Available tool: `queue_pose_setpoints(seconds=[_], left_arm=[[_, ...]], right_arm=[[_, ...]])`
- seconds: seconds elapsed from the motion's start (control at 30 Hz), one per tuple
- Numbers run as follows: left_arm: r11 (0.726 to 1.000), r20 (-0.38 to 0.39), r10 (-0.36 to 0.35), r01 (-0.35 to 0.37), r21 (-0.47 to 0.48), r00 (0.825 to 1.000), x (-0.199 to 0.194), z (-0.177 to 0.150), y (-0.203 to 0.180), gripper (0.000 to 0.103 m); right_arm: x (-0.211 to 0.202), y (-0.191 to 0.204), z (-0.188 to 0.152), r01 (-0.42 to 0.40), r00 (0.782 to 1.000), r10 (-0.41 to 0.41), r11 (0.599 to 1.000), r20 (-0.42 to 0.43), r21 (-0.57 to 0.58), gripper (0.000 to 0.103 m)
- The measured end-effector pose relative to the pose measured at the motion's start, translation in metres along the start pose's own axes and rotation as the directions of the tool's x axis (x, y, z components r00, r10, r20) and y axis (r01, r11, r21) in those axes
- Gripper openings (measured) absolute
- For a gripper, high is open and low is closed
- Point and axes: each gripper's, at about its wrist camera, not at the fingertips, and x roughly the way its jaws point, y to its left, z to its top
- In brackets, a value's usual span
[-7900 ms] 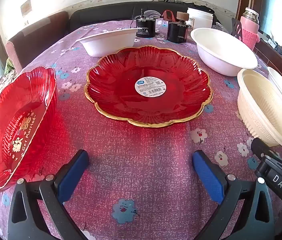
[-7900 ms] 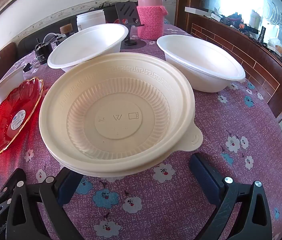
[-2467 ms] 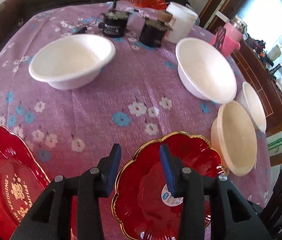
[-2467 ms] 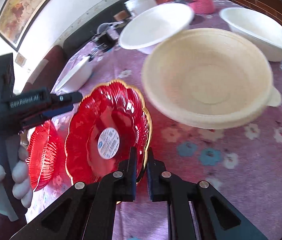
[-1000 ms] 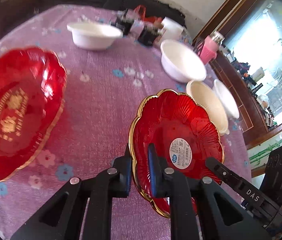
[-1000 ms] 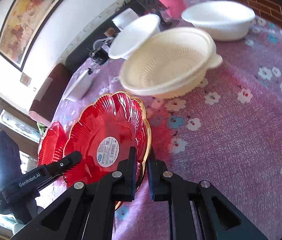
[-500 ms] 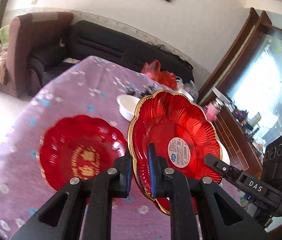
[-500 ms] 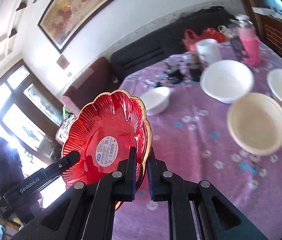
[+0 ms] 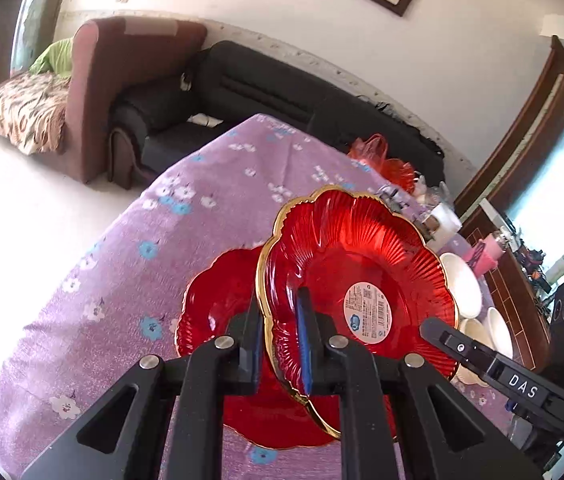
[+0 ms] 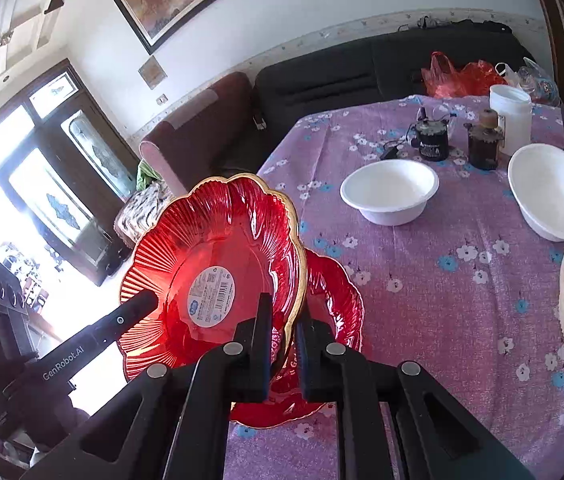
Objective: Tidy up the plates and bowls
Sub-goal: 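Lift the gold-rimmed plate and carry it over the large 'Get Married' plate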
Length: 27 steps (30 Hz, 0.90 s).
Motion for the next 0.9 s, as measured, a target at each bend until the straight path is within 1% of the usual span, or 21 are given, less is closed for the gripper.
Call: queue_pose_setpoints(seconds=[0.1, 0.23, 0.47, 0.57, 0.67, 0.8, 0.9], left_arm=[[1.0, -0.038, 0.011, -0.012, -0.026, 0.999, 0.02, -0.005, 0.01, 0.013], [0.999, -0.067, 0.032, -0.034, -0.027, 0.997, 0.036, -0.014, 0.016, 0.013], [0.996, -0.098, 0.085, -0.087, -0.019, 0.992, 0.061, -0.021, 0.025, 0.013], [0.994, -0.111, 0.102, -0.105, -0.022, 0.989, 0.069, -0.024, 0.027, 0.013], [0.992, -0.096, 0.126, -0.127, -0.004, 0.987, 0.071, -0.025, 0.026, 0.013], [0.989, -0.084, 0.146, -0.146, 0.006, 0.986, 0.073, -0.025, 0.025, 0.014], [0.983, -0.071, 0.182, -0.181, 0.026, 0.981, 0.074, -0.027, 0.021, 0.014]], right_arm=[[0.025, -0.013, -0.008, 0.009, 0.999, -0.007, 0.999, -0.053, 0.037, 0.012], [0.051, -0.031, -0.014, 0.011, 0.994, -0.002, 0.996, -0.106, 0.085, 0.012], [0.081, -0.04, -0.023, 0.041, 0.987, -0.027, 0.995, -0.156, 0.086, 0.013], [0.089, -0.04, -0.023, 0.056, 0.986, -0.044, 0.996, -0.161, 0.07, 0.013], [0.091, -0.036, -0.021, 0.078, 0.987, -0.073, 0.997, -0.145, 0.028, 0.013], [0.094, -0.034, -0.02, 0.085, 0.986, -0.082, 0.996, -0.142, 0.015, 0.014], [0.099, -0.031, -0.018, 0.099, 0.985, -0.099, 0.995, -0.138, -0.011, 0.014]])
